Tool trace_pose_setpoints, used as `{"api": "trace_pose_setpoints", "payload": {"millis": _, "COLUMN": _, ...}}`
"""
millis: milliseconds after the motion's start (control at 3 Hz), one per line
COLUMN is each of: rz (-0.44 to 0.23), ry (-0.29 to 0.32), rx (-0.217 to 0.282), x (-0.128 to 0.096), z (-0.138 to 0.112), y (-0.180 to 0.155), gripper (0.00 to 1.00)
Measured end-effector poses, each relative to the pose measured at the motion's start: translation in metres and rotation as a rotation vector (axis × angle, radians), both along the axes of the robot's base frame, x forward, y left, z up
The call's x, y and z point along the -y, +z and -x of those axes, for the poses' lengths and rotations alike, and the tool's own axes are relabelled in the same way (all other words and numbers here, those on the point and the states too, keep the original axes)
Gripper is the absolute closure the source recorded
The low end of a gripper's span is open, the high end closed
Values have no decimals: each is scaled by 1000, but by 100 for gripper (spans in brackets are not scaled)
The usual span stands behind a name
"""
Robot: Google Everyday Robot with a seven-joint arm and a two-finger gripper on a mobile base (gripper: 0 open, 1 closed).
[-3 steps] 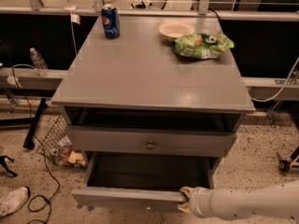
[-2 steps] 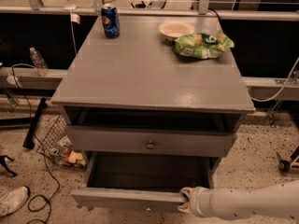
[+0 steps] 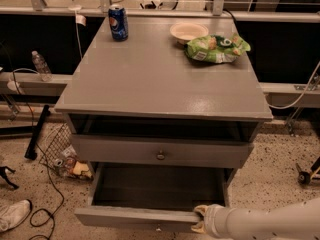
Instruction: Open middle drawer
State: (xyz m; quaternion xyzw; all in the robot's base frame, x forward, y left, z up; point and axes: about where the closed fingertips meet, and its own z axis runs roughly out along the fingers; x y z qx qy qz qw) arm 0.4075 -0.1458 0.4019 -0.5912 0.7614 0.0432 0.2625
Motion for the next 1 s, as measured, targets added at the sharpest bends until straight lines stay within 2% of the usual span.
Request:
{"api": "trace_pose_setpoints", "payload": {"millis": 667, "rz": -12, "ry": -41, "rx": 5, "x": -3, "z": 12, "y": 4, "gripper": 100}}
{"api": "trace_pose_setpoints", "payload": {"millis": 1000, "rz": -15, "ry": -79, "rx": 5, "x": 0, "z": 26, "y": 5, "gripper": 100}}
